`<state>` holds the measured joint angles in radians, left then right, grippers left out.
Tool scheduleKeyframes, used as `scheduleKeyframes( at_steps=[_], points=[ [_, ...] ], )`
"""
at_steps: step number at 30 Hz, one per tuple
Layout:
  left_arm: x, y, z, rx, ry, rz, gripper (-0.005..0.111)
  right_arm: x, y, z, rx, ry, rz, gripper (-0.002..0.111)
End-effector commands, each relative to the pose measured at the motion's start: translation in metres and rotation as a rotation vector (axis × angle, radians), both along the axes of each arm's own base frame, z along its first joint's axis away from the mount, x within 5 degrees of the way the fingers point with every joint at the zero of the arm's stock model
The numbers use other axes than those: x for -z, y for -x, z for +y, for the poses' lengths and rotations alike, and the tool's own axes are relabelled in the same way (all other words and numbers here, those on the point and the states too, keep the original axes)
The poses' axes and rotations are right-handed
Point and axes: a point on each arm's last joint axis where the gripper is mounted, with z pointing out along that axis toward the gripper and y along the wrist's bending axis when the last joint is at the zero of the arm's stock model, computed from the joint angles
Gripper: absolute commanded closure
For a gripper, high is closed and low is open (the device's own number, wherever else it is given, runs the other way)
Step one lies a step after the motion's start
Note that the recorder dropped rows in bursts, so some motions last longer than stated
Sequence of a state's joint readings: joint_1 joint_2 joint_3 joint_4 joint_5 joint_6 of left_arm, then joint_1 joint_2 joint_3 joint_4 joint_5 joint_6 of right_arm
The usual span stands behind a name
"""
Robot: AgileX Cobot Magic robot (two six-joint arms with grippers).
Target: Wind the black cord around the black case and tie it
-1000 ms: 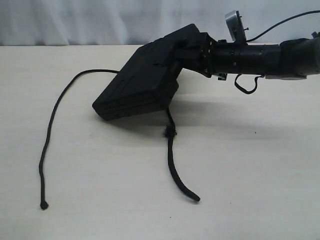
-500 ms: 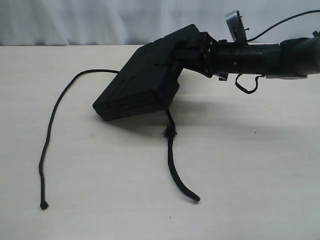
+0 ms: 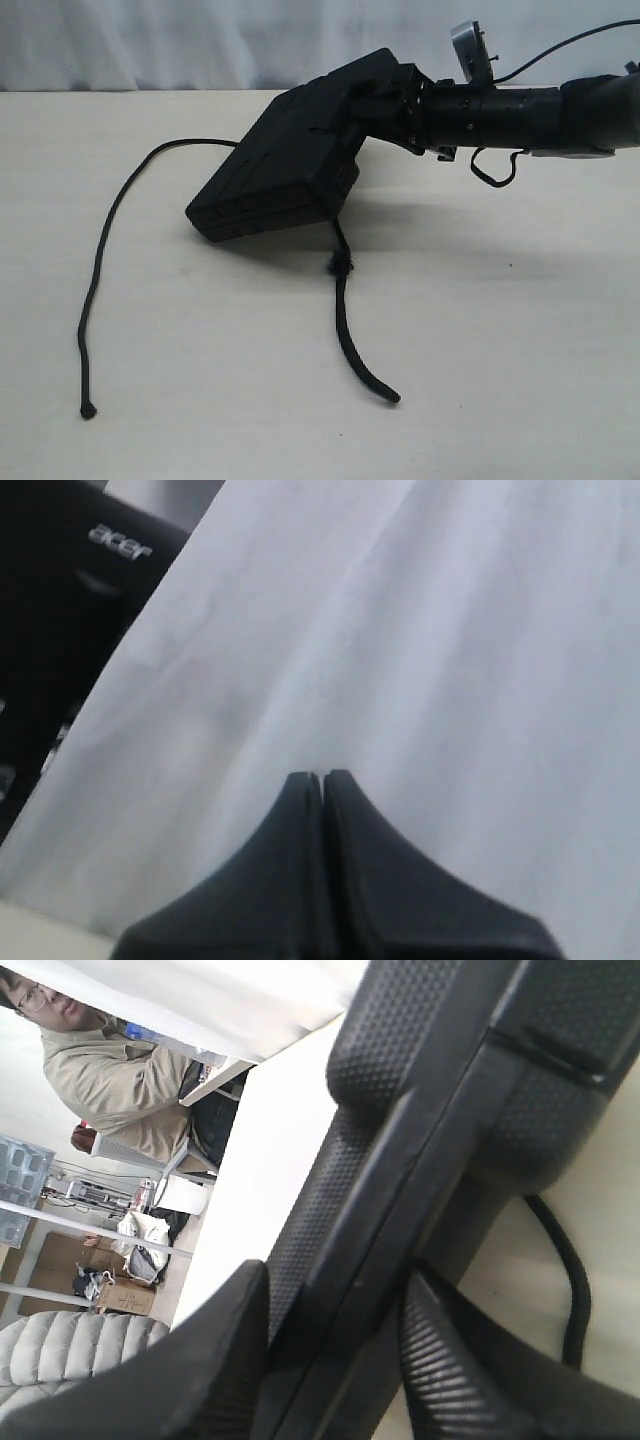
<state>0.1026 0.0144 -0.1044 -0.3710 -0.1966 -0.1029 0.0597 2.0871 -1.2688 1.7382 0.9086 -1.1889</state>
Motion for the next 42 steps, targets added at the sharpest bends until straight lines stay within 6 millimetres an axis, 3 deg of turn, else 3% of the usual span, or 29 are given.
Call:
scheduleKeyframes(
  at_steps=[1, 5, 8, 12, 14, 16, 19, 26, 31, 36, 42],
  points=[
    [-0.059, -0.009, -0.001, -0.016, -0.119, -0.03, 0.107, -0.013, 0.001, 0.002, -0.036, -0.011, -0.057, 0.104],
    [-0.099, -0.054, -0.002, -0.018, -0.317, 0.186, 0.107, -0.014, 0.002, 0.003, -0.039, -0.018, -0.055, 0.104],
    [-0.11, -0.101, 0.004, -0.02, -0.468, 0.471, 0.107, -0.014, 0.002, 0.003, -0.039, -0.018, -0.055, 0.104],
    [-0.087, -0.158, 0.019, -0.015, -0.608, 0.885, 0.107, -0.014, 0.002, 0.003, -0.038, -0.02, -0.052, 0.104],
    [-0.068, -0.18, 0.021, 0.022, -0.63, 1.006, 0.107, -0.014, 0.002, 0.003, -0.038, -0.02, -0.052, 0.104],
    [-0.051, -0.196, 0.012, 0.094, -0.7, 1.069, 0.107, -0.014, 0.002, 0.003, -0.036, -0.024, -0.045, 0.104],
    [-0.03, -0.212, -0.018, 0.216, -0.844, 1.112, 0.107, -0.014, 0.002, 0.003, -0.036, -0.024, -0.045, 0.104],
    [0.005, -0.223, -0.099, 0.267, -1.182, 1.112, 0.107, -0.014, 0.001, 0.002, -0.03, -0.025, -0.045, 0.104],
    [0.03, -0.2, -0.157, 0.224, -1.399, 0.947, 0.107, -0.014, 0.001, 0.002, -0.028, -0.023, -0.044, 0.104],
    [0.05, -0.172, -0.184, 0.209, -1.45, 0.73, 0.107, -0.014, 0.001, 0.002, -0.028, -0.023, -0.044, 0.104],
    [0.078, -0.169, -0.191, 0.363, -1.425, 0.801, 0.107, -0.014, 0.001, 0.003, -0.033, -0.028, -0.045, 0.104]
  ],
)
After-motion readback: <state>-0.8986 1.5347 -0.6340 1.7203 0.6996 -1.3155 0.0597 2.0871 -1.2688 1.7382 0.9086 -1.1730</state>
